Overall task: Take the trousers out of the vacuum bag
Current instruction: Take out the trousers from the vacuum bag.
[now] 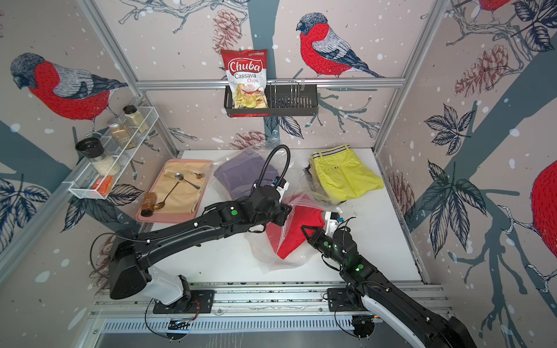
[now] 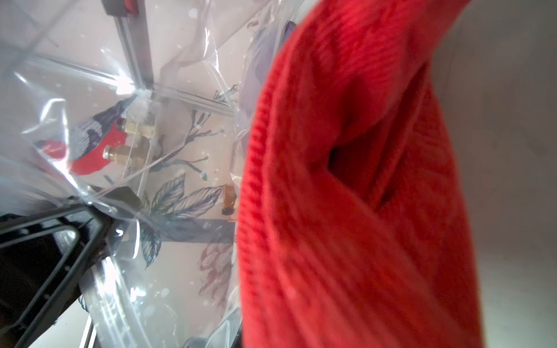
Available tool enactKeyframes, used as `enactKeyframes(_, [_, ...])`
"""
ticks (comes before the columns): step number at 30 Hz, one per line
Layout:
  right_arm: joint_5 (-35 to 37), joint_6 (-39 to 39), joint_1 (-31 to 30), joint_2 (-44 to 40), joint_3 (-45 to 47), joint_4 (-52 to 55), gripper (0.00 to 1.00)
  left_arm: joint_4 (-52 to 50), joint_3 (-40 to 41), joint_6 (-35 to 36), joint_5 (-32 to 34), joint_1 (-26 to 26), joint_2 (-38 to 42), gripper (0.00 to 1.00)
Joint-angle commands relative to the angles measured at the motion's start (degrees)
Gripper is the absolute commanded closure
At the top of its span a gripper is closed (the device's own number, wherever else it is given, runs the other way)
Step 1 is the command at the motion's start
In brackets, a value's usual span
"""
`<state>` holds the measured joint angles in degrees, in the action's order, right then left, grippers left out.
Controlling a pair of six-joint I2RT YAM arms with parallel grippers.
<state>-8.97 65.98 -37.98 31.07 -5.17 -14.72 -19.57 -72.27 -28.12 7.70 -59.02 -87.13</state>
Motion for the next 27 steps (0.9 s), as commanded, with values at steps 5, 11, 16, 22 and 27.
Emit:
enactKeyframes(5, [3.3, -0.7, 0.0, -10.9, -3.4, 20.3, 1.00, 2.8, 1.0, -0.5, 0.5, 0.2, -0.3, 0.22])
enactKeyframes(11, [4.8, -3.7, -0.1, -17.3, -10.4, 34.3, 1.00, 3.6, -0.4, -0.5, -0.6, 0.9, -2.0, 0.02])
enactKeyframes(16, [6.2, -5.7, -0.3, -19.4, -17.8, 42.4, 1.00, 4.6, -0.9, -0.5, -2.0, 1.3, -3.0, 0.02])
enactKeyframes(22, [5.7, -10.1, -0.3, -17.9, -28.4, 45.9, 1.00, 5.2, -0.3, -0.8, -2.5, 1.3, -2.9, 0.02])
enactKeyframes(27, [6.0, -13.8, -0.3, -14.3, -37.7, 46.6, 1.00, 5.7, 0.8, -1.2, -2.5, 1.3, -2.9, 0.02])
